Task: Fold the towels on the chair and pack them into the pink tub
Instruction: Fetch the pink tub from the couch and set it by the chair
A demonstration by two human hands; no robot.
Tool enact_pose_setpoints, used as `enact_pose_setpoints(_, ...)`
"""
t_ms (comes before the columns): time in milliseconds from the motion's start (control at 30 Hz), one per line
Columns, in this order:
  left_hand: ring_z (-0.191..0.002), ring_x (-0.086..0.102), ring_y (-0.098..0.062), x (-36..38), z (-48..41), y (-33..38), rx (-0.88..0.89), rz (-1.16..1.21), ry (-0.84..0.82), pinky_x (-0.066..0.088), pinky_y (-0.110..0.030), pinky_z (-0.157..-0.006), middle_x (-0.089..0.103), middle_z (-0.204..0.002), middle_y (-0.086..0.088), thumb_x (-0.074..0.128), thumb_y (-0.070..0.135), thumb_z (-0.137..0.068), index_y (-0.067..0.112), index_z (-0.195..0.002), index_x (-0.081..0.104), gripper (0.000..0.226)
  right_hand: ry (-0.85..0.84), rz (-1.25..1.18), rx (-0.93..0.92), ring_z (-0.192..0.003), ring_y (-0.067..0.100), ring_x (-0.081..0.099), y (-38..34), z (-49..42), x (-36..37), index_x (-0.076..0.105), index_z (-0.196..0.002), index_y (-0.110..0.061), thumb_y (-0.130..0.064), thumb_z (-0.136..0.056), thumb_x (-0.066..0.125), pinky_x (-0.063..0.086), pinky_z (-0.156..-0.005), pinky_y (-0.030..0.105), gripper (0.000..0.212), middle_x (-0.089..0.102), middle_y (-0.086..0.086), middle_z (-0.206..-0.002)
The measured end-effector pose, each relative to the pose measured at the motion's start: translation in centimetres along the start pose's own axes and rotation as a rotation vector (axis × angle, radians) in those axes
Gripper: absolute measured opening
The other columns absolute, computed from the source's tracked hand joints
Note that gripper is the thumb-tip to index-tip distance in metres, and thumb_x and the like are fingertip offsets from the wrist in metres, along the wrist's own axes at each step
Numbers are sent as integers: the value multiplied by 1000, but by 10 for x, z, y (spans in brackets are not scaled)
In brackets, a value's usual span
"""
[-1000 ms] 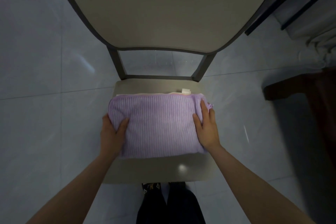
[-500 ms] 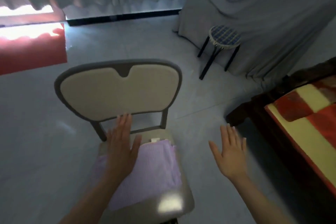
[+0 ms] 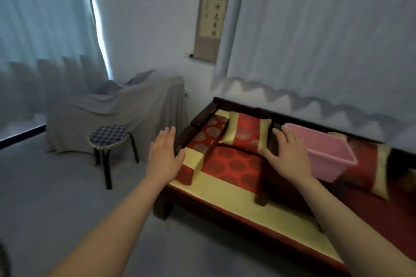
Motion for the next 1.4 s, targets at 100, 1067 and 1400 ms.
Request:
enact_pose_setpoints(100, -142, 24, -27, 71, -35, 106, 89, 79, -37, 22, -41, -117, 31, -152, -13, 54, 25, -91, 7, -148, 25, 67, 12, 33, 117, -138, 31, 32, 127, -8, -32, 41, -140, -14, -67, -70, 27, 26, -113, 48, 90, 39, 13, -148)
enact_pose_setpoints(1067, -109, 52, -44, 552, -264, 374, 171, 37, -536, 45, -49, -92, 55, -121, -26, 49, 28, -72, 0, -131, 43, 65, -228, -63, 630, -126, 37, 41, 615, -173, 124, 40, -137, -8, -45, -82, 57, 35, -101, 45, 68, 47, 19, -137)
enact_pose_setpoints(1400, -112, 50, -46, 635, -322, 367, -37, -81, -538, 43, -49, -94, 53, -121, -29, 57, 29, -80, -4, -130, 41, 63, -338, -310, 764, -120, 40, 47, 688, -236, 206, 40, -134, -2, -37, -85, 58, 41, -92, 42, 63, 46, 21, -134)
Point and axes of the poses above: each hand's wrist, its own z-axis away from the middle knuckle, its own x-axis out of the palm, y = z × x, the point moved 4 cm from there along -z, towards the middle knuckle
